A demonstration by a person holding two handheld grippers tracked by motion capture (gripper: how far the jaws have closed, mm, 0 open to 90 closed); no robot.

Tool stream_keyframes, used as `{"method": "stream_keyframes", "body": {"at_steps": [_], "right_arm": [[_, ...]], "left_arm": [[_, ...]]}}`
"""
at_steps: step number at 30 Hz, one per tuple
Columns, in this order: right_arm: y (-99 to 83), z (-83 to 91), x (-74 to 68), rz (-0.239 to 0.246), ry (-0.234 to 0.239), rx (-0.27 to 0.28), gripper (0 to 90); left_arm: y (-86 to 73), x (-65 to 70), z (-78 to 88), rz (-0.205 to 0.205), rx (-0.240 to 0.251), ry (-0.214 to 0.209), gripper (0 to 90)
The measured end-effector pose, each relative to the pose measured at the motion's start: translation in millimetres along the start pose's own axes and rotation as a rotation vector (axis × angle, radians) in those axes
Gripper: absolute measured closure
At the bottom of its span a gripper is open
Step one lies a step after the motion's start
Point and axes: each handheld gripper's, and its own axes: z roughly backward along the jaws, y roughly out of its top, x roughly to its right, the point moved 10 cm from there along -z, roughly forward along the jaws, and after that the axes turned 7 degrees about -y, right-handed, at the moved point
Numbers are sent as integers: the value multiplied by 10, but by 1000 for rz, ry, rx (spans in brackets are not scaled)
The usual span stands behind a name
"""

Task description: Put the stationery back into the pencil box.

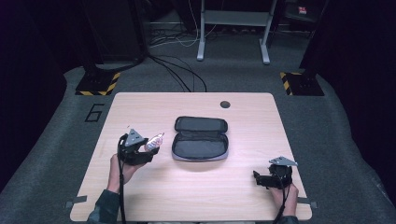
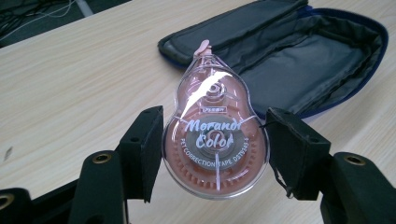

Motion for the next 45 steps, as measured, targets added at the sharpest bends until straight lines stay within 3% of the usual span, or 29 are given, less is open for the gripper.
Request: {"method": "stream_keyframes", "body": {"at_steps": [13,25,31,35,39,45], "right_arm": [[2,-1,1,-2,-1,2,44],[-1,1,3,-1,-4,-2,48],[-1,2,5,-2,-6,-2,50],[0,2,5,-3,-6,-1,50],[-1,2,5,-3,-6,-1,50],[-1,2,5,-2,-7,-2,51]], "left_arm": [[287,259,-398,-56,-20,-77,395],[422,438,-807,-94,-47,-136,394],[457,526,-1021,-99,-65,-162,394],[428,592,-1174,-108,-102,-182,394],[388,639,-1306,-92,-116,-189,394],[328,645,-1420,-105,-155,-195,394]]}}
